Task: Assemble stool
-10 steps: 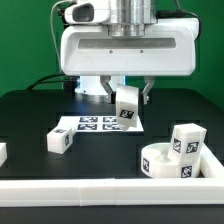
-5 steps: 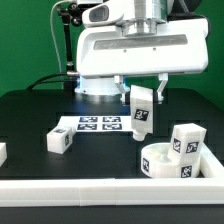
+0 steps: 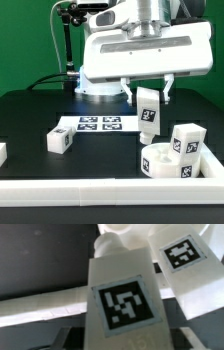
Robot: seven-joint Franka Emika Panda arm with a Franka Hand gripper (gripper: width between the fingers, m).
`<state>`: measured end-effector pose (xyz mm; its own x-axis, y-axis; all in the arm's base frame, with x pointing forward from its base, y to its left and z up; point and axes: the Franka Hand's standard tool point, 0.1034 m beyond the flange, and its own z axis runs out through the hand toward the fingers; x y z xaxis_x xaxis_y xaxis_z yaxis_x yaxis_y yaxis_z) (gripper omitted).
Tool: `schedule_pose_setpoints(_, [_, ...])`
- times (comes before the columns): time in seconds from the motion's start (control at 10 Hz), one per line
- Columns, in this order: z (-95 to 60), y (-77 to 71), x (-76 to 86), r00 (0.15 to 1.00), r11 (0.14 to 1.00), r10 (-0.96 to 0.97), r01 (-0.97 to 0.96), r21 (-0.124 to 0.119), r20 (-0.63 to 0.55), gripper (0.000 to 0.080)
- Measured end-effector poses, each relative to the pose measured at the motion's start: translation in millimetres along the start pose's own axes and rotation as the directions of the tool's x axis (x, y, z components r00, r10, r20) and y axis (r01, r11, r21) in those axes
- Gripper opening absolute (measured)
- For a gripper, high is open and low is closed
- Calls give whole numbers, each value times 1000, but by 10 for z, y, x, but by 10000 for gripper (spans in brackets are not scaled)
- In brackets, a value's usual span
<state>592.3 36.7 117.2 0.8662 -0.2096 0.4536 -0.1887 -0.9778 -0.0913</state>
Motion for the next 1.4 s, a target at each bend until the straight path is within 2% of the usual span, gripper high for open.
schedule_pose_setpoints(0.3, [1,-5,-3,1000,1000,-3,3,0,1,327])
schedule_pose_setpoints(0.5, [3,99,6,1000,1000,-16,16,0,-27,327])
schedule_pose_setpoints(0.7, [52,-15,-66,999,999,-14,15,32,-32,327])
schedule_pose_setpoints(1.0, [32,-39,-25,999,998,-29,32,59,-36,327])
schedule_pose_setpoints(1.3, [48,-21,-42,998,997,-46,48,57,-36,327])
schedule_pose_setpoints(1.4, [77,43,-72,998,997,-49,51,52,-35,327])
